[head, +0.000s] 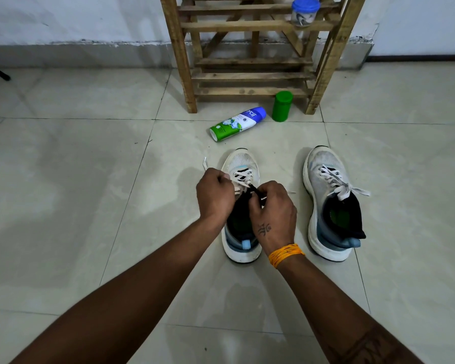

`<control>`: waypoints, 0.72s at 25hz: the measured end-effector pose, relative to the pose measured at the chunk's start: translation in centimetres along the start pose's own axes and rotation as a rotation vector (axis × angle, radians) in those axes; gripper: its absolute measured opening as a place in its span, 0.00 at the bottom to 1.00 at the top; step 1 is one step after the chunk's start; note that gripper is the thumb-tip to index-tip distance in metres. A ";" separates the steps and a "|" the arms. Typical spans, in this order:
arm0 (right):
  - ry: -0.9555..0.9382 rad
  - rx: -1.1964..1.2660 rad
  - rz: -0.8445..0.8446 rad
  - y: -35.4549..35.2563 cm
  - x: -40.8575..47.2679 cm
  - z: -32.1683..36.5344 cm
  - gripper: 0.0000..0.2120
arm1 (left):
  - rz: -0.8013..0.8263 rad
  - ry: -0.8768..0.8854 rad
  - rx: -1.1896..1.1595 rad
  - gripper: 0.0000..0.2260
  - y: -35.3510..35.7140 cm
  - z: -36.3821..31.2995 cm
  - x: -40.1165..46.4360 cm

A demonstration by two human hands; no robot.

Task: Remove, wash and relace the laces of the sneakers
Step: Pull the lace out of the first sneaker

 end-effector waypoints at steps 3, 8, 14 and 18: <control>0.009 0.007 -0.004 0.0 0.0 -0.3 0.04 | 0.120 0.223 0.149 0.03 0.6 -1.5 -0.3; -0.002 0.005 -0.016 -0.2 0.0 -0.3 0.04 | 0.159 0.271 0.137 0.06 1.4 -1.5 0.1; 0.004 0.005 -0.024 -0.2 0.1 -0.4 0.04 | 0.004 0.190 0.187 0.05 -0.8 -0.3 1.2; -0.005 0.022 -0.015 -0.1 0.1 -0.3 0.04 | 0.227 0.590 0.440 0.08 1.8 -2.6 -0.9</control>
Point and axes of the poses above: each hand's wrist, its own x-axis towards the middle knuckle, its own y-axis out of the palm, z = x × y, the point moved 7 cm from there along x, towards the middle knuckle, and after that the axes turned 4 degrees about -z, right-handed, at the moved point
